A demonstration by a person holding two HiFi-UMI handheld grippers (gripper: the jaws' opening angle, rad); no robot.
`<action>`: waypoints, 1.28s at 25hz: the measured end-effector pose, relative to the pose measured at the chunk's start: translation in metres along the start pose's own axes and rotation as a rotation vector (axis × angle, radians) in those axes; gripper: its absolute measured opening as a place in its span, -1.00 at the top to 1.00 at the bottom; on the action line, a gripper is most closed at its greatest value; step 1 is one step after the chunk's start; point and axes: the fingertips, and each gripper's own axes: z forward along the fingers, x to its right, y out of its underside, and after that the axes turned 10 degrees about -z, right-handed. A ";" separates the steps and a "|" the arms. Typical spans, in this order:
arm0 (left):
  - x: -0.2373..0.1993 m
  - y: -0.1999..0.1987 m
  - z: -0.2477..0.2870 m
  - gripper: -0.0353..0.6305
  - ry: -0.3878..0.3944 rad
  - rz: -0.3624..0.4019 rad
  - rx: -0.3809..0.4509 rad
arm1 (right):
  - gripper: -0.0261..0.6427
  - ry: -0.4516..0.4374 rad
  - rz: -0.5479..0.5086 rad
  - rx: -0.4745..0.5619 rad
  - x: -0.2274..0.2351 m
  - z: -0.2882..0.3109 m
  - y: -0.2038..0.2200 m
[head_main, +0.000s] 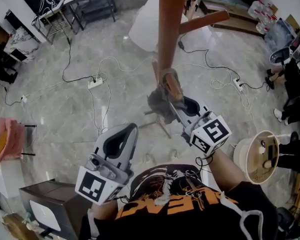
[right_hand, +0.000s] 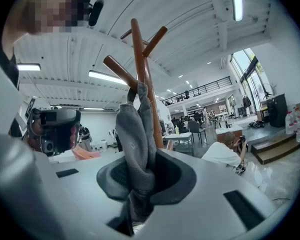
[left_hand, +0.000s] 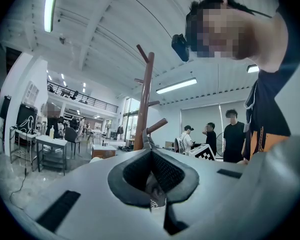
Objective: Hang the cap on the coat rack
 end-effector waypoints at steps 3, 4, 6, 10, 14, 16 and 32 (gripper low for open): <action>0.001 -0.003 0.004 0.82 0.003 0.002 0.004 | 0.71 0.004 -0.032 0.010 0.004 0.004 0.001; 0.001 -0.005 0.006 0.82 0.004 0.004 0.009 | 0.71 0.006 -0.036 0.013 0.006 0.005 0.001; 0.002 -0.005 0.006 0.82 0.006 0.009 0.010 | 0.70 0.008 -0.047 0.016 0.007 0.005 0.000; -0.002 0.000 0.003 0.82 0.007 0.009 -0.020 | 0.62 0.017 -0.101 0.027 0.003 0.006 -0.001; 0.000 0.000 0.005 0.82 0.016 0.011 -0.022 | 0.20 -0.011 -0.152 0.061 -0.004 0.000 -0.008; 0.004 -0.001 0.008 0.82 0.024 0.006 -0.017 | 0.09 -0.016 -0.157 0.070 -0.005 -0.006 -0.012; 0.008 0.001 0.013 0.82 0.080 -0.008 -0.034 | 0.04 0.010 -0.192 0.122 -0.020 -0.069 -0.069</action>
